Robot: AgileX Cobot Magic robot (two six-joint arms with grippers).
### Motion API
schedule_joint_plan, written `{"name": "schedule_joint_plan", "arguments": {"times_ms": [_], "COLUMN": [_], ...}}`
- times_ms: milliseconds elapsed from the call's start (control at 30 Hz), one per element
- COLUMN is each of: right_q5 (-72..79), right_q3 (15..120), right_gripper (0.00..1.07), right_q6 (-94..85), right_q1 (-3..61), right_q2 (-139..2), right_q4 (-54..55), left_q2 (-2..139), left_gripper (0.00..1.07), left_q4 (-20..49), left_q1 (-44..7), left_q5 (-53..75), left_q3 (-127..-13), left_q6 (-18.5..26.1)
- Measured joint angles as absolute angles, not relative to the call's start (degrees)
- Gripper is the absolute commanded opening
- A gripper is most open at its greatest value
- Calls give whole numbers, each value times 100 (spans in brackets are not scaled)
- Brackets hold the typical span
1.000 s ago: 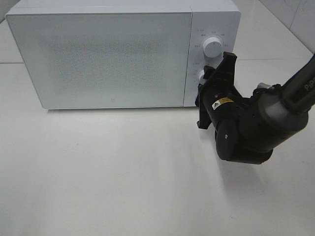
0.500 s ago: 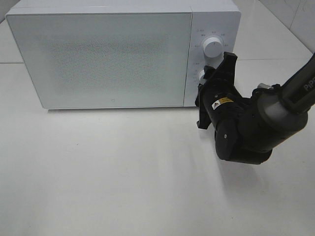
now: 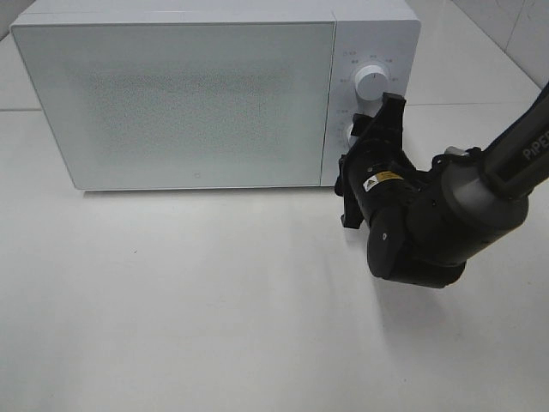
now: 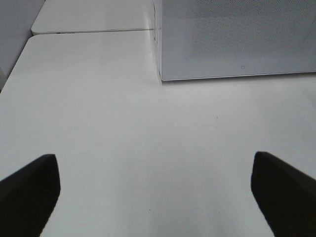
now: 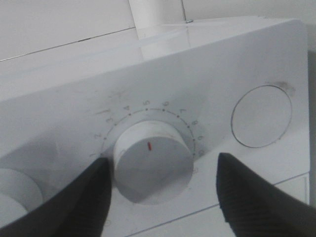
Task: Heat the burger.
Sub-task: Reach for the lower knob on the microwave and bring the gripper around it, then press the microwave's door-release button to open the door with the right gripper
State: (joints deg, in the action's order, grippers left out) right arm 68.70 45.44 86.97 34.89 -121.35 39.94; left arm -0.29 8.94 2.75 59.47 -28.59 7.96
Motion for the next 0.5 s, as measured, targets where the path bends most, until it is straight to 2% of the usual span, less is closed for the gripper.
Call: {"name": "schedule_joint_plan", "arguments": {"times_ms": [267,433,500], "right_q5": [6921,6898,6824], "right_q3": [4251,3919,3570], "right_gripper": [75,75,75], "right_q6": [8119,7706,7397], "right_q1": [3455,3449,3449], "right_q2": [-11860,-11551,-11167], "right_q4": [3810,3415,2928], "left_q2": [-29,-29,-29], "left_gripper": [98,98,98], "left_q4": [894,894,894], "left_q1": [275,275,275], "left_q5": [5947,5947,5947], "left_q3": [-2859,-2859,-2859], "left_q6": [796,796,796]}}
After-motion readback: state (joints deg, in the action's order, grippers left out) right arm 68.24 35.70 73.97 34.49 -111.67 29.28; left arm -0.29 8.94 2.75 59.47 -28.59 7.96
